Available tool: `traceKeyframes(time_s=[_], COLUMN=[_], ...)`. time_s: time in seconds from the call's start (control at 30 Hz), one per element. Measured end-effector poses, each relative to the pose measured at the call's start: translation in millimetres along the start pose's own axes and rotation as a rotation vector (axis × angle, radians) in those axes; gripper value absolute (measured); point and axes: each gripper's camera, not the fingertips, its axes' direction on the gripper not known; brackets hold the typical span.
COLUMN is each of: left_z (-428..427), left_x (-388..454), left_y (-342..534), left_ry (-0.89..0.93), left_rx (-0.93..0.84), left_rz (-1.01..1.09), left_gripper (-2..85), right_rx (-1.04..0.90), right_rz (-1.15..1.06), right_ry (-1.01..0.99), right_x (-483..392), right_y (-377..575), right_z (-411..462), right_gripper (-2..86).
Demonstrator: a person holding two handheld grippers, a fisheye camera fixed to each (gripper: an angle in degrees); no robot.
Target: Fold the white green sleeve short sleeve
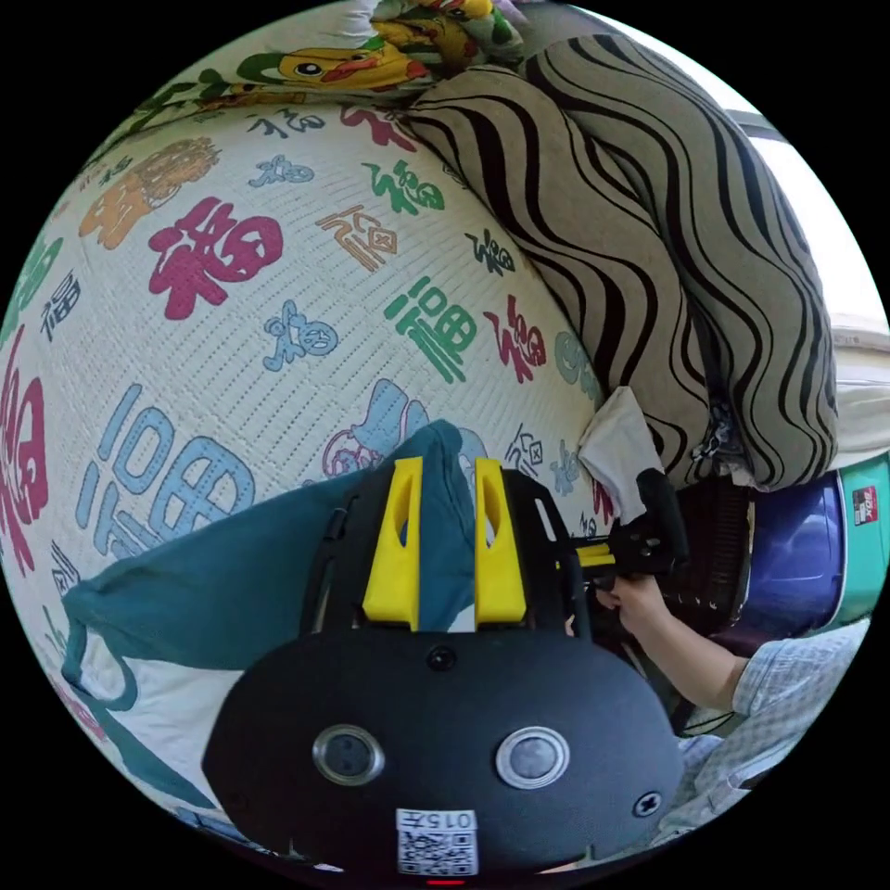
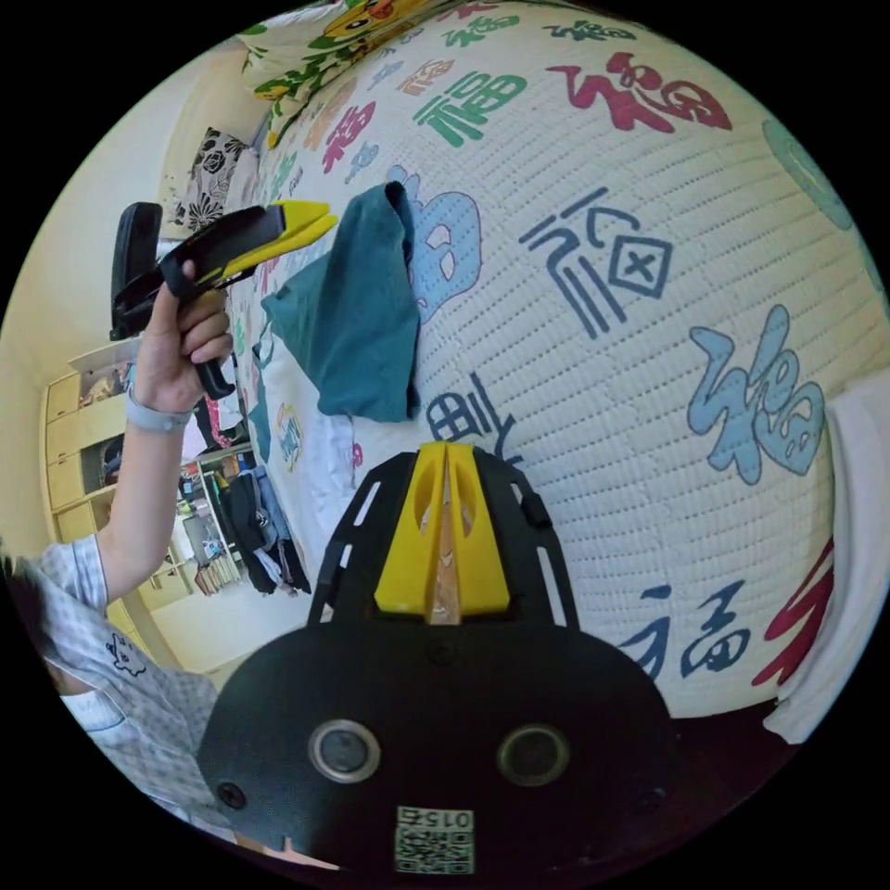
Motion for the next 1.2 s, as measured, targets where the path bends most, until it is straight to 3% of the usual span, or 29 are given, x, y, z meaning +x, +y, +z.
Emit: traceKeyframes(time_s=[0.17, 0.23, 0.33, 0.37, 0.47, 0.6, 0.73, 0.83, 1.07, 1.2], left_z=[-14, -21, -33, -36, -55, -94, -122, -129, -116, -102], left_x=[-34, -49, -66, -71, -107, -176, -234, -266, -342, -374], left_y=[33, 52, 97, 109, 186, 334, 486, 560, 607, 617], left_ry=[0.21, 0.273, 0.327, 0.326, 0.268, 0.081, -0.109, -0.197, -0.1, -0.165], left_rx=[0.112, 0.203, 0.29, 0.298, 0.345, 0.431, 0.516, 0.58, 0.687, 0.605], left_rz=[-0.055, -0.107, -0.137, -0.151, -0.262, -0.598, -0.987, -1.137, -1.079, -1.052], left_gripper=[7.7, 7.7, 7.9, 7.9, 8.1, 8.2, 8.2, 8.1, 9.4, 4.9], right_rx=[0.135, 0.076, -0.088, -0.062, -0.043, -0.059, -0.123, -0.174, -0.347, -0.433], right_rz=[-0.168, -0.198, -0.176, -0.154, -0.052, -0.092, -0.236, -0.403, -0.748, -0.814], right_ry=[0.014, 0.025, 0.206, 0.17, 0.127, 0.146, 0.16, 0.121, -0.005, 0.059], right_x=[-58, -74, -78, -76, -75, -98, -161, -226, -396, -456], right_y=[-15, -30, -46, -46, -40, -26, -28, -42, -75, -80], right_z=[13, 34, 82, 87, 90, 99, 137, 188, 355, 434], right_gripper=[-0.6, -0.6, -0.8, -0.8, -0.5, 0.2, 3.0, 5.1, 6.3, 6.5])
